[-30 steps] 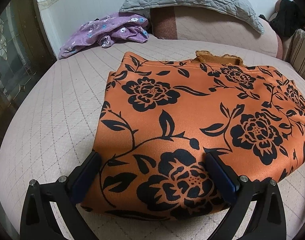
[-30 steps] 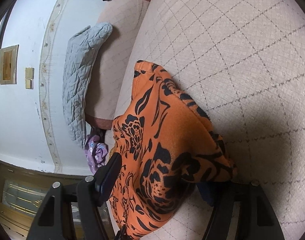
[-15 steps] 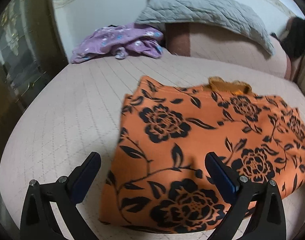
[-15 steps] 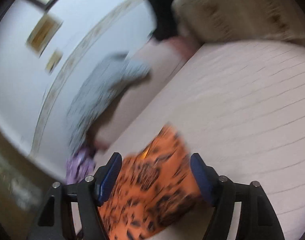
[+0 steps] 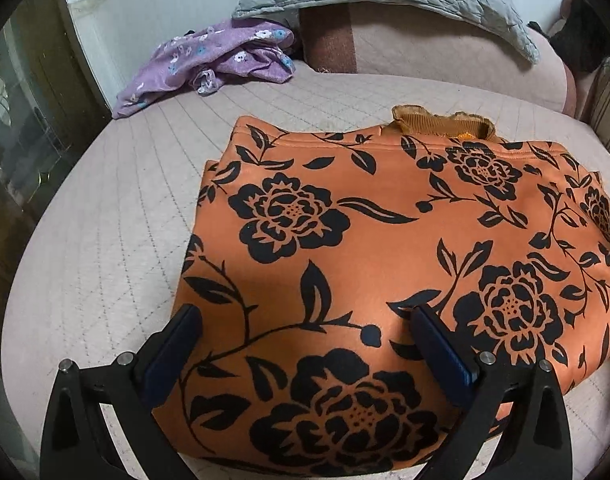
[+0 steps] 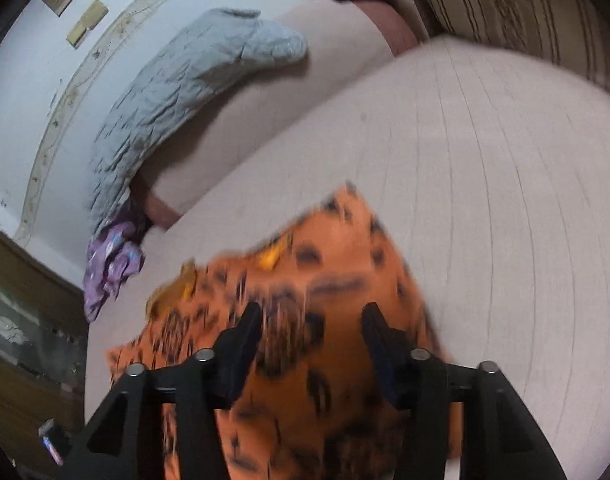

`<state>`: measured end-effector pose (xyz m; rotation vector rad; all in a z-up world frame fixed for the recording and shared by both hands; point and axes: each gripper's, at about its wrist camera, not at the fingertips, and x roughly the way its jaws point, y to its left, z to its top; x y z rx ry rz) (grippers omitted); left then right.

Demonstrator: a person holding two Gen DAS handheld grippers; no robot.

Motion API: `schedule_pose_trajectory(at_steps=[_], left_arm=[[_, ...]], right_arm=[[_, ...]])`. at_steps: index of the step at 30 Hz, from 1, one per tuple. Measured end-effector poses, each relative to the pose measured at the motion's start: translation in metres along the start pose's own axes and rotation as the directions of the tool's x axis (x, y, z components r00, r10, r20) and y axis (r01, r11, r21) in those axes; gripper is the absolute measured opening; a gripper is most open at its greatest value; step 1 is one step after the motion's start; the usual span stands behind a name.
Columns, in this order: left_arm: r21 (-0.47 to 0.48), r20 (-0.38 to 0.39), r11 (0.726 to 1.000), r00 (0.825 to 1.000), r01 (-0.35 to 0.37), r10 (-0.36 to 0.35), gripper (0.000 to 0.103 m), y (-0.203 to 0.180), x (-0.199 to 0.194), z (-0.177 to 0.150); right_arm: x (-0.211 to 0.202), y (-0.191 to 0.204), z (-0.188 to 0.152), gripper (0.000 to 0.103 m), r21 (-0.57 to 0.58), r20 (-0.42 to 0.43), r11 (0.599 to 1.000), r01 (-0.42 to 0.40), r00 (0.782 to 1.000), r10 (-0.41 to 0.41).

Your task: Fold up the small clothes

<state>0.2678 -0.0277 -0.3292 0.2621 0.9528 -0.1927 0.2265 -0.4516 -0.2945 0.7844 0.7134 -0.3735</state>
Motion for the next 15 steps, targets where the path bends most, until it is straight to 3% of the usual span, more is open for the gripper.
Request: schedule_pose_trajectory(at_steps=[2, 5, 8, 11, 13, 14, 15], left_arm=[[0.003, 0.001, 1.000, 1.000, 0.000, 0.000, 0.103, 0.000, 0.000, -0.001], [-0.003, 0.005, 1.000, 1.000, 0.004, -0.004, 0.103, 0.000, 0.003, 0.001], [-0.015, 0.002, 1.000, 1.000, 0.011, -0.011, 0.103, -0.002, 0.006, 0.004], [0.003, 0.005, 1.000, 1.000, 0.004, -0.004, 0.103, -0.007, 0.010, 0.006], [0.010, 0.010, 1.000, 1.000, -0.001, 0.000, 0.103, -0.010, 0.010, 0.006], [0.013, 0.012, 1.000, 1.000, -0.003, 0.003, 0.103, -0.011, 0.011, 0.006], [0.014, 0.014, 1.000, 1.000, -0.004, 0.004, 0.103, -0.011, 0.011, 0.006]], right_arm=[[0.014, -0.005, 0.024, 0.076, -0.016, 0.017, 0.998, 0.054, 0.998, -0.054], [0.040, -0.014, 0.043, 0.076, -0.010, -0.032, 1.000, 0.020, 0.999, -0.021], [0.067, -0.017, 0.048, 0.076, -0.014, -0.105, 1.000, -0.003, 0.994, 0.001], [0.089, -0.004, 0.044, 0.075, -0.106, -0.166, 0.994, 0.007, 0.986, -0.025], [0.095, 0.007, 0.042, 0.049, -0.181, -0.156, 0.983, 0.017, 0.987, -0.045], [0.099, 0.013, 0.042, 0.027, -0.221, -0.162, 0.975, 0.038, 0.984, -0.075], [0.099, 0.017, 0.042, 0.023, -0.233, -0.151, 0.971, 0.054, 0.984, -0.091]])
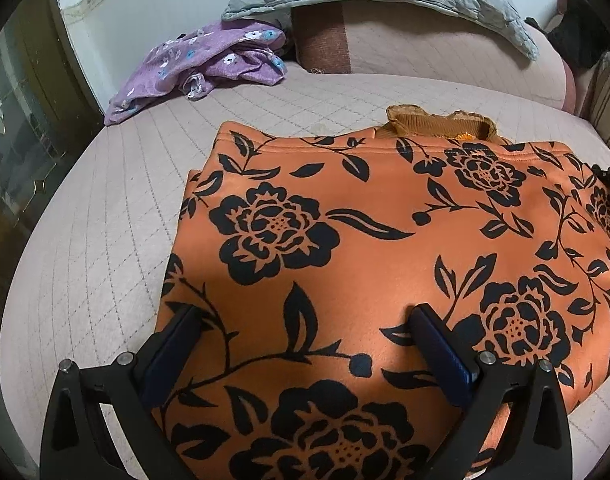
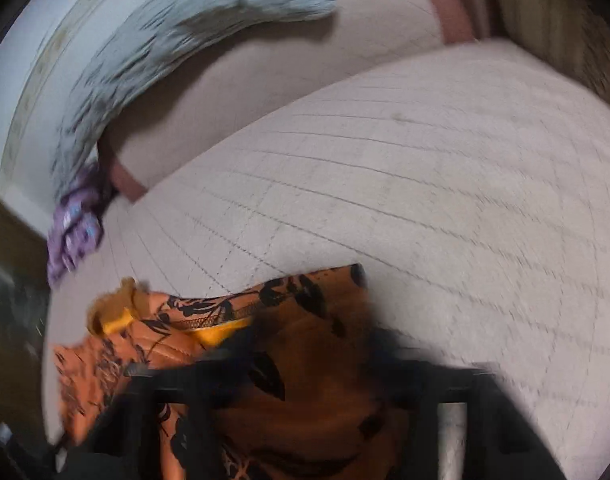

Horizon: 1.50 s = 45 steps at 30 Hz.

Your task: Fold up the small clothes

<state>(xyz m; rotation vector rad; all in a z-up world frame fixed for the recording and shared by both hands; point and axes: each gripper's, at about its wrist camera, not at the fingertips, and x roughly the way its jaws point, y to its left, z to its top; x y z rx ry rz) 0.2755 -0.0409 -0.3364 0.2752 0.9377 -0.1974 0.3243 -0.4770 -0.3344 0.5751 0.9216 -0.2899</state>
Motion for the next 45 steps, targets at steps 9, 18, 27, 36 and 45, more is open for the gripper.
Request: schedule_pose_trajectory(at_steps=[9, 18, 27, 36, 45], left_arm=[[0.002, 0.001, 1.000, 1.000, 0.005, -0.005, 0.103, 0.001, -0.001, -0.001], [-0.049, 0.042, 0.999, 0.999, -0.005, 0.007, 0.103, 0.010, -0.016, 0.002], [0.001, 0.092, 1.000, 0.996, -0.015, 0.014, 0.103, -0.012, -0.033, -0.004], [-0.080, -0.050, 0.997, 0.999, 0.007, -0.011, 0.103, -0.008, -0.025, -0.024], [-0.130, 0.043, 0.991, 0.998, -0.033, 0.039, 0.103, 0.005, -0.068, -0.032]], right_arm=[[-0.003, -0.027, 0.012, 0.011, 0.135, 0.100, 0.989, 0.066, 0.992, -0.080], [-0.079, -0.034, 0.001, 0.065, 0.232, 0.250, 0.970, -0.072, 0.968, 0.012], [-0.093, 0.024, -0.083, 0.068, 0.039, 0.057, 0.994, -0.101, 0.994, 0.099], [-0.095, 0.031, -0.138, 0.068, -0.035, -0.036, 0.999, -0.027, 0.999, 0.026], [-0.121, 0.045, -0.153, 0.068, -0.088, 0.030, 0.989, -0.118, 0.992, 0.121]])
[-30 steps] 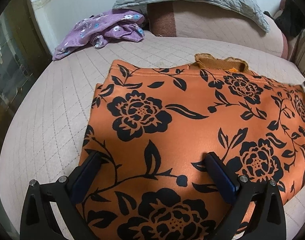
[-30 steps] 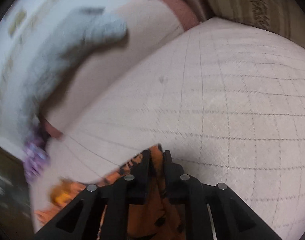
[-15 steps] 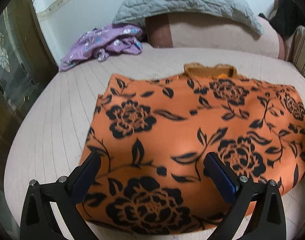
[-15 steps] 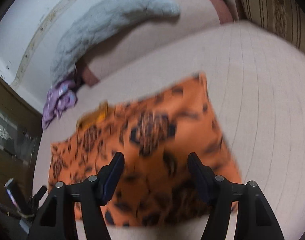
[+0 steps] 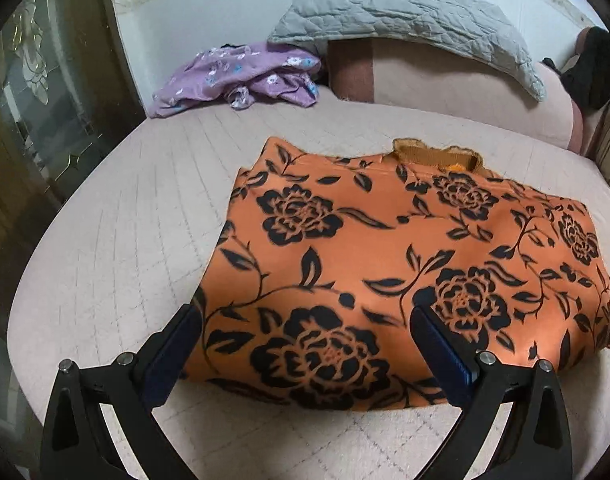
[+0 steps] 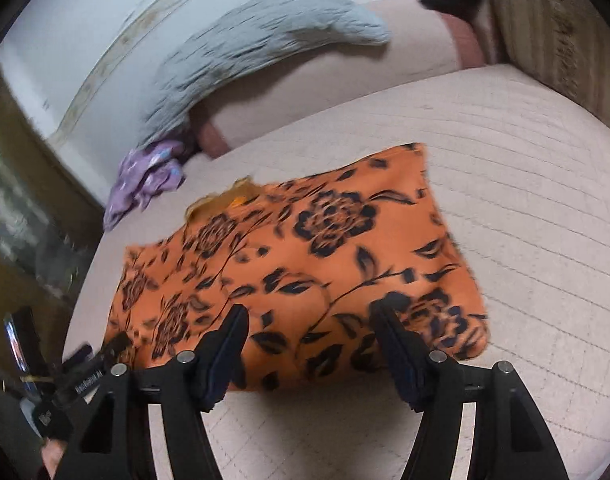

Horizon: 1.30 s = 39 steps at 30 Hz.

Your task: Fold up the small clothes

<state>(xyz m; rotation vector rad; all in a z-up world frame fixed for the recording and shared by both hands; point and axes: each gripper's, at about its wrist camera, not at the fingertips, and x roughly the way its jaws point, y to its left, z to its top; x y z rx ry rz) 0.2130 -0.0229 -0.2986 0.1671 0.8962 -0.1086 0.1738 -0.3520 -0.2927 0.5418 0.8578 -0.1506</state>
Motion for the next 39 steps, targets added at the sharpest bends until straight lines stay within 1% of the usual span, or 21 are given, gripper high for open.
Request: schedule_pose_trajectory(at_steps=[1, 3, 4, 5, 7, 9, 12, 14, 16, 17, 18, 20, 22, 25, 27, 29, 31, 34, 36, 38, 39], left_arm=[[-0.006, -0.029, 1.000, 1.000, -0.001, 0.001, 0.103, 0.002, 0.005, -0.002], [-0.006, -0.116, 1.000, 0.993, -0.011, 0.010, 0.103, 0.005, 0.022, -0.007], [-0.001, -0.159, 1.000, 0.987, -0.014, 0.013, 0.103, 0.007, 0.031, -0.009], [-0.008, -0.168, 1.000, 0.986, -0.005, 0.003, 0.103, 0.008, 0.034, -0.011], [-0.033, -0.120, 0.999, 0.993, 0.005, -0.009, 0.103, 0.013, 0.025, -0.008], [-0.040, -0.073, 0.999, 0.997, 0.002, -0.005, 0.103, 0.015, 0.017, -0.006], [-0.060, -0.004, 0.998, 1.000, 0.024, -0.024, 0.103, 0.018, 0.005, -0.001], [-0.048, 0.000, 0.999, 1.000, 0.018, -0.018, 0.103, 0.017, 0.006, 0.002], [-0.014, -0.060, 1.000, 0.998, -0.003, 0.003, 0.103, 0.012, 0.020, 0.003], [-0.001, -0.101, 1.000, 0.995, -0.004, 0.004, 0.103, 0.009, 0.033, 0.004], [0.019, -0.167, 1.000, 0.986, -0.004, 0.007, 0.103, 0.007, 0.046, 0.001], [0.015, -0.141, 1.000, 0.990, 0.001, 0.001, 0.103, 0.007, 0.042, 0.002], [0.024, -0.119, 1.000, 0.993, 0.016, -0.013, 0.103, 0.008, 0.036, 0.004], [0.008, -0.080, 1.000, 0.996, 0.024, -0.023, 0.103, 0.015, 0.026, 0.005], [0.002, -0.028, 1.000, 0.999, 0.022, -0.022, 0.103, 0.023, 0.017, 0.007], [0.003, 0.028, 1.000, 1.000, 0.009, -0.009, 0.103, 0.033, 0.006, 0.006], [0.012, 0.049, 1.000, 0.999, 0.003, -0.004, 0.103, 0.040, 0.003, 0.005], [0.038, 0.020, 0.999, 1.000, -0.021, 0.020, 0.103, 0.047, 0.009, 0.000], [0.031, -0.031, 1.000, 1.000, -0.002, 0.003, 0.103, 0.051, 0.020, -0.002], [0.015, -0.091, 1.000, 0.996, 0.022, -0.020, 0.103, 0.058, 0.028, -0.006], [0.000, -0.125, 0.999, 0.991, 0.044, -0.044, 0.103, 0.061, 0.035, -0.008]], right_arm=[[0.010, 0.000, -0.004, 0.068, 0.003, -0.052, 1.000, 0.019, 0.998, -0.019], [0.043, -0.011, -0.012, 0.069, 0.058, -0.209, 0.997, 0.055, 0.977, -0.041], [0.046, -0.016, -0.012, 0.069, 0.090, -0.217, 0.995, 0.052, 0.976, -0.031], [0.042, -0.017, -0.011, 0.069, 0.116, -0.189, 0.992, 0.043, 0.982, -0.021], [0.031, -0.015, -0.006, 0.070, 0.135, -0.133, 0.991, 0.008, 0.991, 0.010], [0.019, -0.010, -0.003, 0.070, 0.115, -0.058, 0.993, 0.006, 0.998, 0.000], [0.011, -0.001, -0.002, 0.070, 0.082, 0.004, 0.996, -0.016, 1.000, 0.016], [0.014, 0.003, -0.001, 0.070, 0.060, 0.001, 0.998, -0.022, 1.000, 0.022], [0.029, 0.004, -0.004, 0.070, 0.066, -0.064, 0.998, 0.014, 0.998, -0.010], [0.039, 0.001, -0.006, 0.070, 0.081, -0.125, 0.996, 0.037, 0.992, -0.027], [0.048, 0.000, -0.008, 0.070, 0.087, -0.153, 0.995, 0.047, 0.988, -0.034], [0.046, 0.006, -0.006, 0.070, 0.068, -0.130, 0.996, 0.061, 0.990, -0.051], [0.041, 0.008, -0.005, 0.070, 0.077, -0.111, 0.996, 0.047, 0.993, -0.038], [0.025, 0.004, -0.001, 0.070, 0.127, -0.047, 0.992, -0.026, 0.998, 0.032], [0.010, 0.003, 0.001, 0.070, 0.126, 0.007, 0.990, -0.059, 0.998, 0.059], [-0.005, 0.001, -0.001, 0.070, 0.129, 0.044, 0.986, -0.106, 0.994, 0.101], [-0.016, -0.001, -0.005, 0.070, 0.136, 0.066, 0.979, -0.150, 0.988, 0.142], [-0.026, 0.003, -0.012, 0.070, 0.113, 0.083, 0.980, -0.163, 0.985, 0.155], [-0.018, 0.004, -0.015, 0.070, 0.112, 0.051, 0.985, -0.132, 0.991, 0.127], [-0.001, -0.003, -0.018, 0.070, 0.152, -0.015, 0.985, -0.087, 0.996, 0.090], [0.012, -0.008, -0.020, 0.070, 0.183, -0.076, 0.982, -0.045, 0.995, 0.060]])
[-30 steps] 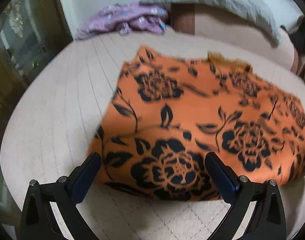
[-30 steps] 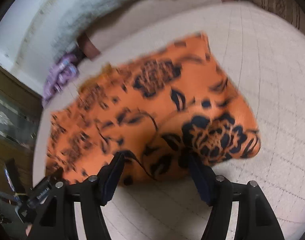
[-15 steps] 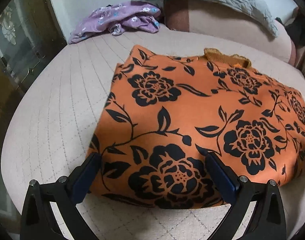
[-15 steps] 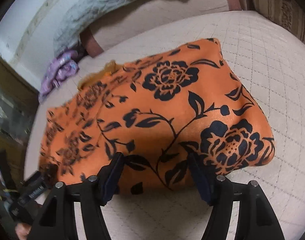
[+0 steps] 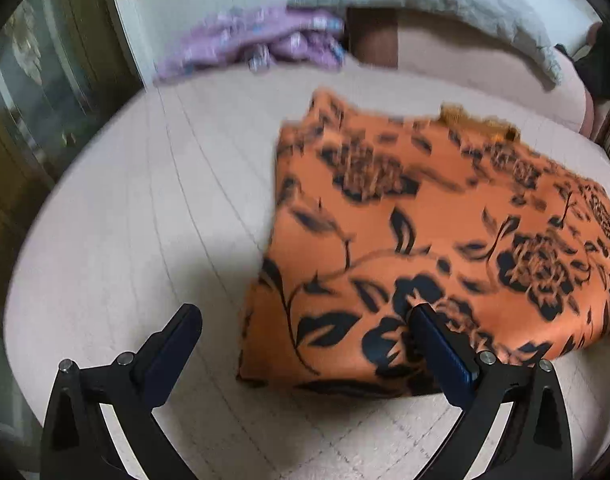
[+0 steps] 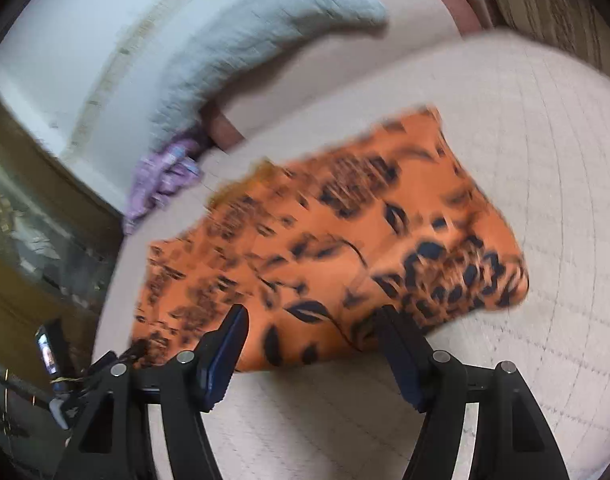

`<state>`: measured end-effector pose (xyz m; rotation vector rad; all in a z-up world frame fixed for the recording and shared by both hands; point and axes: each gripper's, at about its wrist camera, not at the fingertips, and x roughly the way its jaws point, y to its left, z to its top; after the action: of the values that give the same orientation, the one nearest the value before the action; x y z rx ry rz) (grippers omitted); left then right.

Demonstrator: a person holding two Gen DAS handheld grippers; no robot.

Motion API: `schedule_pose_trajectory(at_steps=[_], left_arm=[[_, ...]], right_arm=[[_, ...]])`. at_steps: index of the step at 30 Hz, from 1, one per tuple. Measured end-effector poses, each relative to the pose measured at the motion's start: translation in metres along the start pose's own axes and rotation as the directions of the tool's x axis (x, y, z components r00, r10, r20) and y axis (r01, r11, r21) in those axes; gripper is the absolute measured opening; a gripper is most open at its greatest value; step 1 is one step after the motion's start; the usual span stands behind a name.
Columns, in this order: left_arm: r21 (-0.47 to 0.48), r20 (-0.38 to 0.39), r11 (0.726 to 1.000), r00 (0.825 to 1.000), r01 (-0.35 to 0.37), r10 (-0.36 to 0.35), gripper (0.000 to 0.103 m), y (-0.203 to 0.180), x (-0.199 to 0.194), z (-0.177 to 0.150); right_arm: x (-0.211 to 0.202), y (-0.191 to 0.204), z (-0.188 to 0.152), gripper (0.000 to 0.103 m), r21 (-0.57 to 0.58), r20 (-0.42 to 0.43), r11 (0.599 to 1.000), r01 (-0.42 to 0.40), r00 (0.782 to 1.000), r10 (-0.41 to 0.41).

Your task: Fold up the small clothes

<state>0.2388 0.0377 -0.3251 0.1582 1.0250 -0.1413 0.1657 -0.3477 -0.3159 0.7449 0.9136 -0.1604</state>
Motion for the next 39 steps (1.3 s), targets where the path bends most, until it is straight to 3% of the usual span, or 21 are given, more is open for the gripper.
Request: schedule_pose_trajectory(at_steps=[2, 4, 8, 11, 18, 22, 31, 39], left_arm=[[-0.030, -0.004, 0.999, 0.999, 0.036, -0.036, 0.103, 0.005, 0.002, 0.001], [-0.025, 0.011, 0.999, 0.999, 0.040, -0.040, 0.103, 0.008, -0.002, 0.001], [-0.021, 0.122, 1.000, 0.992, 0.024, -0.021, 0.103, 0.013, -0.024, 0.003], [-0.054, 0.181, 0.998, 0.983, 0.029, -0.019, 0.103, 0.024, -0.037, 0.006], [-0.108, 0.151, 0.993, 0.988, 0.038, -0.022, 0.103, 0.046, -0.031, 0.008], [-0.080, 0.147, 0.996, 0.989, 0.032, -0.020, 0.103, 0.043, -0.025, 0.007], [0.004, 0.129, 1.000, 0.991, 0.030, -0.030, 0.103, 0.027, -0.015, 0.009], [0.088, 0.154, 0.996, 0.988, -0.004, -0.009, 0.103, 0.005, -0.015, 0.012]], right_arm=[[0.016, -0.011, -0.002, 0.070, 0.058, -0.068, 0.998, 0.030, 0.997, -0.026], [0.007, -0.006, -0.001, 0.070, 0.037, -0.031, 0.999, 0.017, 0.999, -0.016], [-0.019, -0.001, -0.001, 0.070, 0.004, 0.065, 0.998, -0.058, 0.996, 0.058], [-0.033, -0.006, -0.005, 0.070, 0.043, 0.073, 0.988, -0.145, 0.987, 0.142], [-0.030, -0.028, -0.021, 0.071, 0.209, 0.003, 0.946, -0.249, 0.967, 0.254], [-0.022, -0.039, -0.022, 0.071, 0.265, 0.015, 0.932, -0.246, 0.968, 0.251], [0.003, -0.082, -0.008, 0.070, 0.476, 0.109, 0.840, -0.261, 0.965, 0.238], [0.011, -0.086, 0.012, 0.071, 0.462, 0.167, 0.849, -0.256, 0.965, 0.200]])
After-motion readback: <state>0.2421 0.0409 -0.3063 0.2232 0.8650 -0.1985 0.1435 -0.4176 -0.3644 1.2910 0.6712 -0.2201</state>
